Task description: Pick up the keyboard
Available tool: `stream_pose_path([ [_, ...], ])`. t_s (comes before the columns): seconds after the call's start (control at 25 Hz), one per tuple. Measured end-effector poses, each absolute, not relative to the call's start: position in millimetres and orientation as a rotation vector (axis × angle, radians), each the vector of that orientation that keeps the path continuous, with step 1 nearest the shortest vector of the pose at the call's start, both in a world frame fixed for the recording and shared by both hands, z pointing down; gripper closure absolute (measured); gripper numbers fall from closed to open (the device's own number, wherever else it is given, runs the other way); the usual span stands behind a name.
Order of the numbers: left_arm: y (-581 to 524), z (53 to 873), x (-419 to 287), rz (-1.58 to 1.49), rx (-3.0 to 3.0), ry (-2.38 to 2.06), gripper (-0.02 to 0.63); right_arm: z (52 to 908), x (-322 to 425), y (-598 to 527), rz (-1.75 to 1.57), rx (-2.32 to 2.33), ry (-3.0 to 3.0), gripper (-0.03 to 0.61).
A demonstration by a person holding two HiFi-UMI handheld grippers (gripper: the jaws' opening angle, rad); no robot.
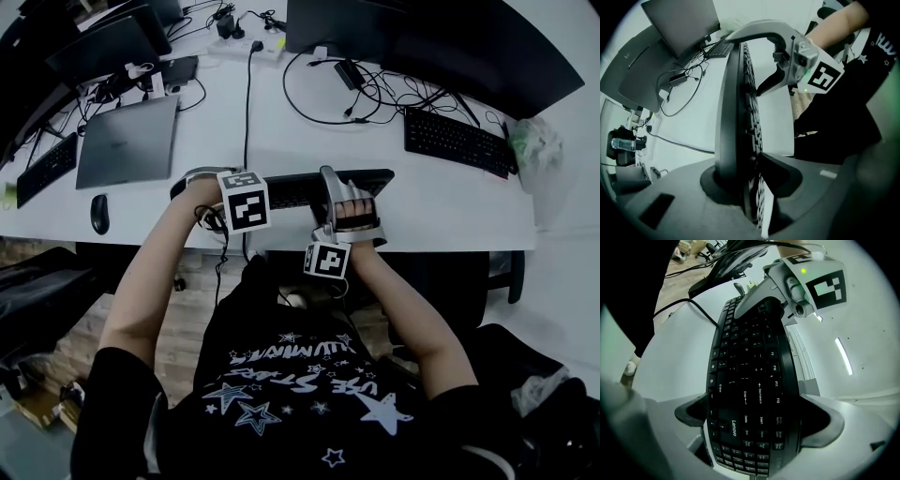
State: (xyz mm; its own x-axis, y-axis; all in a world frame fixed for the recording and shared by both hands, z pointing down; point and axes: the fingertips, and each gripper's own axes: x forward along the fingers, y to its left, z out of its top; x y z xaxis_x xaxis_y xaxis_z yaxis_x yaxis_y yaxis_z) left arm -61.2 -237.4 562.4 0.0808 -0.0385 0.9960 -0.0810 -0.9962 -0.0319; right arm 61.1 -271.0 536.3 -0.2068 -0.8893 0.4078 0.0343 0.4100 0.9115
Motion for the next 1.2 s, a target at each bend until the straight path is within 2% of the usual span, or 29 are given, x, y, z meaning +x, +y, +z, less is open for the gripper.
stream_pose_path([
  [0.08, -230.8, 559.6, -59.7, 2.062, 2.294, -0.102, 0.515, 531.4, 60.1, -269.6, -1.042, 0.825, -1.555, 0.008],
  [0.68, -220.0, 547.6, -69.2, 2.024, 2.370, -0.142, 0.528, 504.5, 61.6, -257.5, -1.019, 0.920, -1.616, 0.009],
  [1.2, -211.4, 509.9, -54.3, 1.536, 2.448, -0.729, 0.528, 445.7, 87.7, -236.1, -0.859, 1.183, -1.774, 0.009],
])
